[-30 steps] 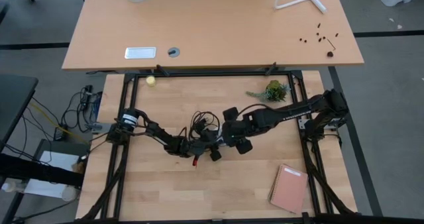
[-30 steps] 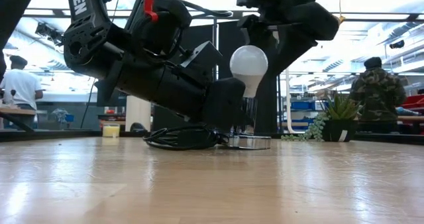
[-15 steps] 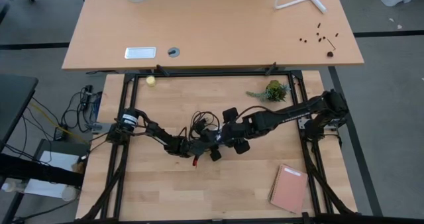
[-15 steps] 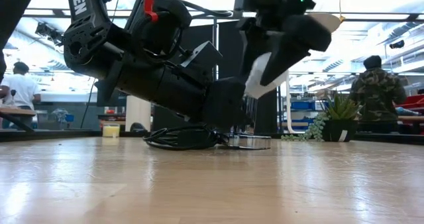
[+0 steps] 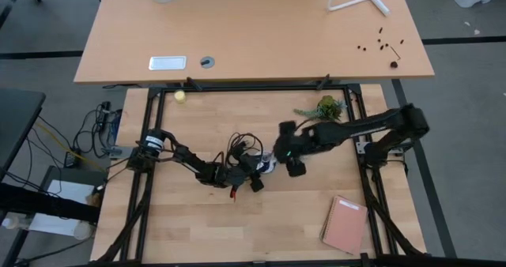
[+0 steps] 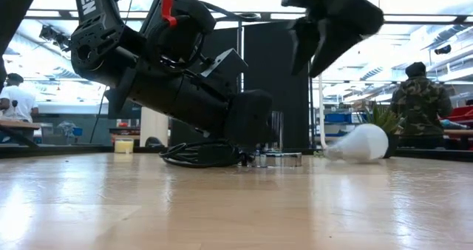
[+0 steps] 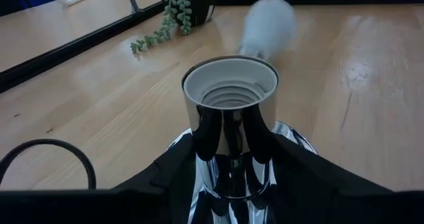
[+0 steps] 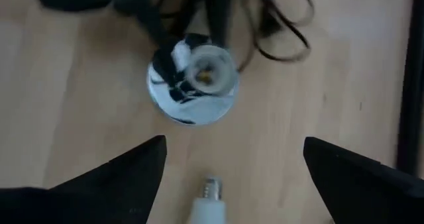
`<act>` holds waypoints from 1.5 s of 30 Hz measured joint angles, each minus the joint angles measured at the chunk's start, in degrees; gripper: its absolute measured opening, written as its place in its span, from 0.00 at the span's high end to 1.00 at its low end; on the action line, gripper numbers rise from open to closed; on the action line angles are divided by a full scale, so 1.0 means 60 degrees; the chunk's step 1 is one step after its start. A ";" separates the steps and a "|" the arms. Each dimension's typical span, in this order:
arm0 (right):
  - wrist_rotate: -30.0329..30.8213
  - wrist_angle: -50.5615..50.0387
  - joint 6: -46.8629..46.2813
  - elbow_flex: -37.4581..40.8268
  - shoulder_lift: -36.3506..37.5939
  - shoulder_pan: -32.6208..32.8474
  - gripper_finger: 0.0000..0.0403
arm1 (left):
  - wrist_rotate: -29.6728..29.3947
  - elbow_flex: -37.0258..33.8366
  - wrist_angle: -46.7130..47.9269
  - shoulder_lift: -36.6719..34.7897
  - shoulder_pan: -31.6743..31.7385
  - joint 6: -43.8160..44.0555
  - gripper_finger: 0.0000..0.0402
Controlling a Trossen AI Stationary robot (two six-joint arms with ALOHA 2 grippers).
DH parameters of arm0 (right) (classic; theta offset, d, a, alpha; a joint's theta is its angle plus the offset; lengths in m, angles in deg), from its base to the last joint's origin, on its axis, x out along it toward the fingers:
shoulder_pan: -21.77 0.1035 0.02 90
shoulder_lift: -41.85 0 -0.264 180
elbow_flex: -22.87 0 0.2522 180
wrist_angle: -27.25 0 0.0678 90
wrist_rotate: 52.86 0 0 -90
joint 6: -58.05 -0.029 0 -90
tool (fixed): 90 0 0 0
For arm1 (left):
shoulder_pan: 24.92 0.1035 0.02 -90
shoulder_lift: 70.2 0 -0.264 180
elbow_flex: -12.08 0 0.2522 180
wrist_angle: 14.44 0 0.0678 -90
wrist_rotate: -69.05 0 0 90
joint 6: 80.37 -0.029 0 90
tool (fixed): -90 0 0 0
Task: Screw lightbulb
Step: Insert the white lightbulb into the metallic lamp
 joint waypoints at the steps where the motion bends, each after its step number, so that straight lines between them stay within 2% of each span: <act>1: -0.0302 0.0202 -0.0421 0.0262 0.0382 -0.0191 0.11 | -0.0004 0.0000 0.0007 0.0000 0.0000 0.0000 0.53; 4: -0.0511 0.0826 -0.1315 0.1417 0.1666 -0.0429 0.12 | -0.0022 0.0000 0.0045 0.0000 -0.0053 -0.0004 0.50; 11: 0.0654 0.2883 -0.1661 0.4641 0.4581 -0.0423 0.14 | 0.0080 -0.0025 0.0178 0.0011 -0.0138 -0.0058 0.36; 16: 0.0660 0.3533 -0.2006 0.6012 0.5506 -0.1281 0.14 | 0.0057 -0.0025 0.0108 -0.0018 -0.0209 -0.0047 0.27; 22: 0.0426 0.3696 -0.2644 0.6491 0.5388 -0.1858 0.14 | -0.0072 -0.0022 0.0112 -0.0047 -0.0396 -0.0015 0.26; 30: -0.0917 0.4429 -0.2027 0.6491 0.4878 -0.2954 0.14 | -0.0818 -0.0020 0.0191 -0.0533 -0.0771 0.0228 0.26; 33: -0.1053 0.4468 -0.1808 0.6491 0.4653 -0.3402 0.14 | -0.1051 -0.0011 0.0513 -0.0864 -0.0845 0.0290 0.26; 39: -0.1364 0.4877 -0.1741 0.6491 0.3912 -0.4113 0.14 | -0.1150 -0.0004 0.0766 -0.1195 -0.0845 0.0419 0.26; 45: -0.1913 0.6248 -0.1591 0.6491 0.2917 -0.4858 0.14 | -0.1174 -0.0004 0.0857 -0.1206 -0.0845 0.0579 0.26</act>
